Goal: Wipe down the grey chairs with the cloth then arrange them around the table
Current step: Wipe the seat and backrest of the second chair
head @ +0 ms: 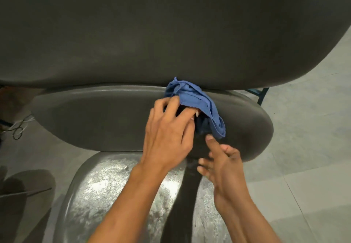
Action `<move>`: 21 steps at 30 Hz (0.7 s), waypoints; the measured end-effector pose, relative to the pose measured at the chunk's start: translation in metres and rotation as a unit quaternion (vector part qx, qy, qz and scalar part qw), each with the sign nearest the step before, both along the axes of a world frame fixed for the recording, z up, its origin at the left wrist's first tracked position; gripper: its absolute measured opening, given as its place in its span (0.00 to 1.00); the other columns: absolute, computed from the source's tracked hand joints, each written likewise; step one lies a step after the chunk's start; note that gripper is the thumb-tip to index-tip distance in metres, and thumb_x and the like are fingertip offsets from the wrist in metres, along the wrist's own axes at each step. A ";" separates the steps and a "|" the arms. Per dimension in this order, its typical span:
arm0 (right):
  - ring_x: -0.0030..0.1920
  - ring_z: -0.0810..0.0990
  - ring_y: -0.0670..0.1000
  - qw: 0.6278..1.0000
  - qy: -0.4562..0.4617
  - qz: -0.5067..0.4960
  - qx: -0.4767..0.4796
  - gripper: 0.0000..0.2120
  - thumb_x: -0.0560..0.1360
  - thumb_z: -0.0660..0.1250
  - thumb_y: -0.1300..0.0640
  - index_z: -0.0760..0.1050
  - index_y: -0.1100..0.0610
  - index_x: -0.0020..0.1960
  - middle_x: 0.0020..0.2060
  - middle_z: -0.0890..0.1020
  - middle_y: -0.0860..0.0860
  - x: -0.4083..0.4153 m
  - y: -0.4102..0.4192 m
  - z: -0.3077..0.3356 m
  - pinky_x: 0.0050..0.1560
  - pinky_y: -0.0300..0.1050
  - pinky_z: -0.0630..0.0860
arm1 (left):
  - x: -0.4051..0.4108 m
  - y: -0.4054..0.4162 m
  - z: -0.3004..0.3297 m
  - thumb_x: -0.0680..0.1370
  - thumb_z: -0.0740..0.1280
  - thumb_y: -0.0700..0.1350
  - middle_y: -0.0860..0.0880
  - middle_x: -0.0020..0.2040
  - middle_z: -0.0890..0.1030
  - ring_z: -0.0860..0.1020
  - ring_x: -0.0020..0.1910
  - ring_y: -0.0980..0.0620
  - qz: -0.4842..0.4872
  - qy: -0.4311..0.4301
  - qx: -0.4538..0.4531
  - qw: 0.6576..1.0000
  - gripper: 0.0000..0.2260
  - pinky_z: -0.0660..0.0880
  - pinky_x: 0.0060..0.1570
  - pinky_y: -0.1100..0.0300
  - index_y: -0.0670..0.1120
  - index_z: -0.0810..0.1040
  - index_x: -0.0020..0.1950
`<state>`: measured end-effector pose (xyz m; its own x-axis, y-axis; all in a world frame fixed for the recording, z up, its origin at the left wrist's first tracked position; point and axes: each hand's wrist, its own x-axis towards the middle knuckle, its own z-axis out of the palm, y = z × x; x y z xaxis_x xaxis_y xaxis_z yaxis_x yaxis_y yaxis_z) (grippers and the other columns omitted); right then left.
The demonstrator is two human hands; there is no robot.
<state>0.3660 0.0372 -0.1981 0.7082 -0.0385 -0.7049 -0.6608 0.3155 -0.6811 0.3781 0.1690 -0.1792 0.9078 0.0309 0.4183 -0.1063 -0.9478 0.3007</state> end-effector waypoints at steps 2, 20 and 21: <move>0.38 0.80 0.52 0.997 0.043 0.046 0.040 0.17 0.77 0.72 0.45 0.73 0.57 0.55 0.41 0.78 0.54 -0.005 0.009 0.006 0.43 0.52 0.82 | 0.004 0.006 0.016 0.80 0.63 0.44 0.51 0.58 0.75 0.71 0.53 0.47 -0.013 0.038 0.015 0.999 0.08 0.73 0.45 0.51 0.50 0.78 0.57; 0.37 0.81 0.46 0.939 -0.140 -0.307 -0.070 0.15 0.76 0.74 0.61 0.70 0.53 0.55 0.40 0.79 0.52 0.037 0.054 0.017 0.44 0.44 0.80 | -0.017 0.024 0.012 0.83 0.63 0.50 0.59 0.61 0.74 0.77 0.56 0.53 0.017 0.168 -0.235 0.957 0.13 0.75 0.55 0.49 0.55 0.73 0.68; 0.37 0.80 0.46 0.943 -0.140 -0.292 -0.078 0.13 0.76 0.74 0.62 0.72 0.53 0.53 0.38 0.78 0.52 0.037 0.051 0.015 0.42 0.42 0.80 | -0.019 0.025 0.011 0.83 0.63 0.51 0.59 0.63 0.73 0.77 0.55 0.52 0.017 0.176 -0.235 0.956 0.15 0.75 0.55 0.49 0.56 0.72 0.70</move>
